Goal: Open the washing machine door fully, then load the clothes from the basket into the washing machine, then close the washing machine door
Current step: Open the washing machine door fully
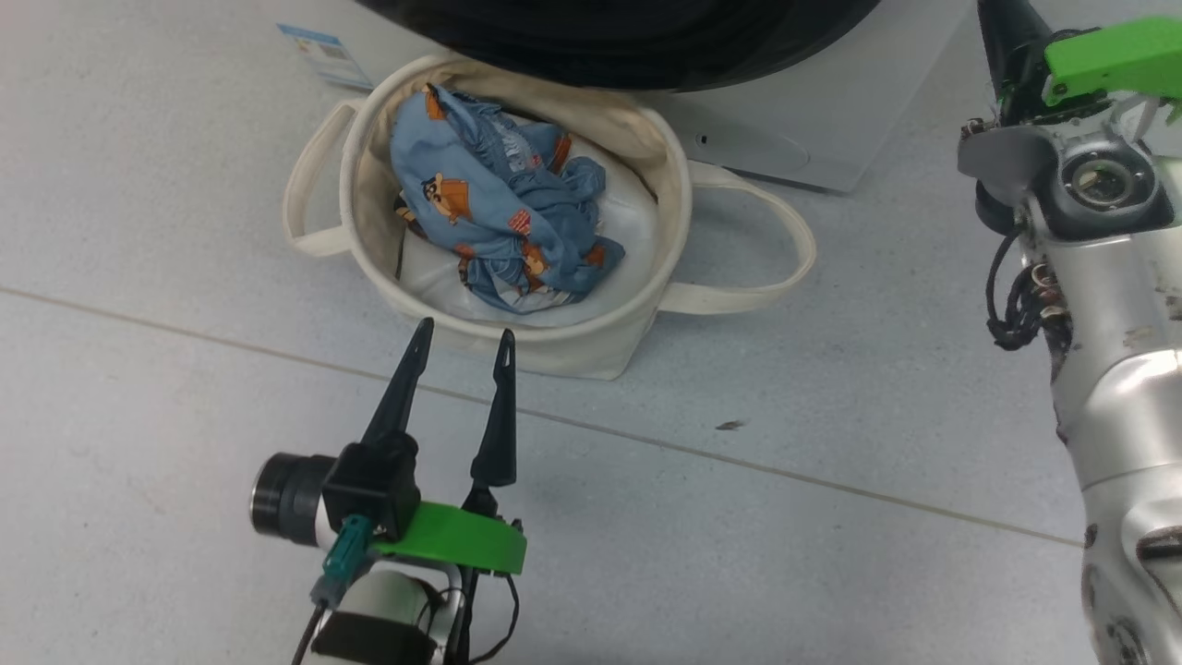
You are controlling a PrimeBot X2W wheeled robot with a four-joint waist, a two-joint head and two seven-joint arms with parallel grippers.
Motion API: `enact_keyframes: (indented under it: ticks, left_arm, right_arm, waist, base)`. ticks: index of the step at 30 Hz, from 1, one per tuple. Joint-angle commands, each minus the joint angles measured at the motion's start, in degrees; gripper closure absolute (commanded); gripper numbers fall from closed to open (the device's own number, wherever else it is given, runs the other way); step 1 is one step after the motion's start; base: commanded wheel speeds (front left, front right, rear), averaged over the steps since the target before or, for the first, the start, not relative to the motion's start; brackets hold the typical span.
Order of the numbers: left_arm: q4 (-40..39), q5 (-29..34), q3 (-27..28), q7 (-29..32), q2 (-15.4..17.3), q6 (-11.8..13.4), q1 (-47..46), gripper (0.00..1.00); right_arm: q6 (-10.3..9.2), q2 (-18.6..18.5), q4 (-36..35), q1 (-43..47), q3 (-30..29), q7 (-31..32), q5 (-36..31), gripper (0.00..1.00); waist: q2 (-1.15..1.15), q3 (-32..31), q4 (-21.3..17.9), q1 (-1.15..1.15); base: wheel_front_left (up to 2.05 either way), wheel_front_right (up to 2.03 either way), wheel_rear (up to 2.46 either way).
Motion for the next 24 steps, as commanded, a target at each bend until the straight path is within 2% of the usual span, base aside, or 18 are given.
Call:
enact_keyframes:
  ticks: [1, 14, 18, 24]
  left_arm:
    - [-1.15, -0.35, 1.00, -0.68, 0.37, 0.43, -1.07, 0.00]
    - [-1.66, -3.42, -1.83, -0.68, 0.37, 1.66, -3.67, 0.00]
    - [-1.59, -5.11, -2.18, -0.68, 0.37, 1.77, -3.86, 0.00]
    - [-1.86, -5.80, -2.95, -0.68, 0.37, 2.05, -4.36, 0.00]
  right_arm:
    - [0.01, 0.13, -1.20, -2.55, 0.73, 1.99, 1.02, 1.00]
    - [0.01, -4.90, -0.20, -8.98, -1.14, 12.06, 5.69, 1.00]
    - [0.01, -5.36, 0.95, -10.59, -0.65, 15.85, 6.58, 1.00]
    - [0.01, -5.65, 2.65, -13.57, -0.67, 18.26, 7.24, 1.00]
  waist:
    - [0.00, 1.27, 1.30, -0.02]
    - [0.00, 5.67, 4.59, -0.02]
    - [0.00, 6.34, 5.12, -0.02]
    - [0.00, 7.10, 5.99, -0.02]
  base:
    - [0.00, 0.00, 0.00]
    - [0.00, 0.00, 0.00]
    - [0.00, 0.00, 0.00]
    - [0.00, 0.00, 0.00]
